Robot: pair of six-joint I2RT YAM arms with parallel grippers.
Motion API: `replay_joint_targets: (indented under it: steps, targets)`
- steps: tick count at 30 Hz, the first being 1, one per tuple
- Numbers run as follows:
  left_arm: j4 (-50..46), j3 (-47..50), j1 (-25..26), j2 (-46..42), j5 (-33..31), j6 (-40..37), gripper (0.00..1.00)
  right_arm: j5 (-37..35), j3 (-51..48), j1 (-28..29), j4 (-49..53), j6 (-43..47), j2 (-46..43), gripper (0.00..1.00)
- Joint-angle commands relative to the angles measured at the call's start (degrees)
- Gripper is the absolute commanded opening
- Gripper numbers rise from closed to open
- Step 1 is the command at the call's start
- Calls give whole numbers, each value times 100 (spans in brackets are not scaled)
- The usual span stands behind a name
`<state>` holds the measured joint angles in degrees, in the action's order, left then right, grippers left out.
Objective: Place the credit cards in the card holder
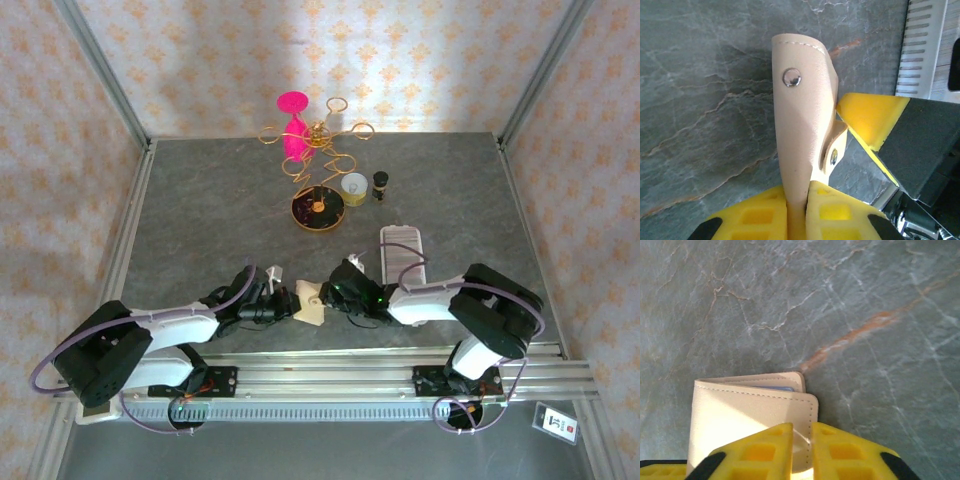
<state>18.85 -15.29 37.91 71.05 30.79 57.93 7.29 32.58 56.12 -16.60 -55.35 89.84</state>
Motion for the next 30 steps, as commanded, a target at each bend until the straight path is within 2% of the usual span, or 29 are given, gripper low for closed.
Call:
replay_joint_targets:
  steps: [1,3,5,9,12,15,16,19,25,30]
  targets:
    - [-429,-461,58,-259,23,-431,6,-305,-10,41,129,24,-393,23]
    - [-1457,-947,56,-451,-379,-1073,4,-531,-35,42,250,167,-752,31]
    - [-2521,-1527,58,-603,-1075,-1712,1,-742,-142,40,271,339,-1257,37]
    - [-3259,-2281,58,-794,-1720,-2488,0,-954,-90,33,664,912,-2267,54]
    - [-3345,-2710,58,-879,-1834,-2992,0,-1403,282,35,1394,1258,-2959,57]
    - [-3170,-2962,54,-1006,-1752,-3374,0,-2025,529,39,1921,1090,-3294,71]
    - [-3098,-3017,58,-1052,-1734,-3515,0,-2068,506,36,1870,1135,-3387,72]
    - [-2873,-3040,61,-1224,-1661,-3776,0,-1609,357,39,1420,1470,-3526,78]
    - [-2324,-2890,55,-1515,-1074,-3826,0,-580,508,33,984,1457,-3358,78]
    - [-2264,-2822,58,-1737,-933,-3910,0,-448,794,39,999,1466,-3024,77]
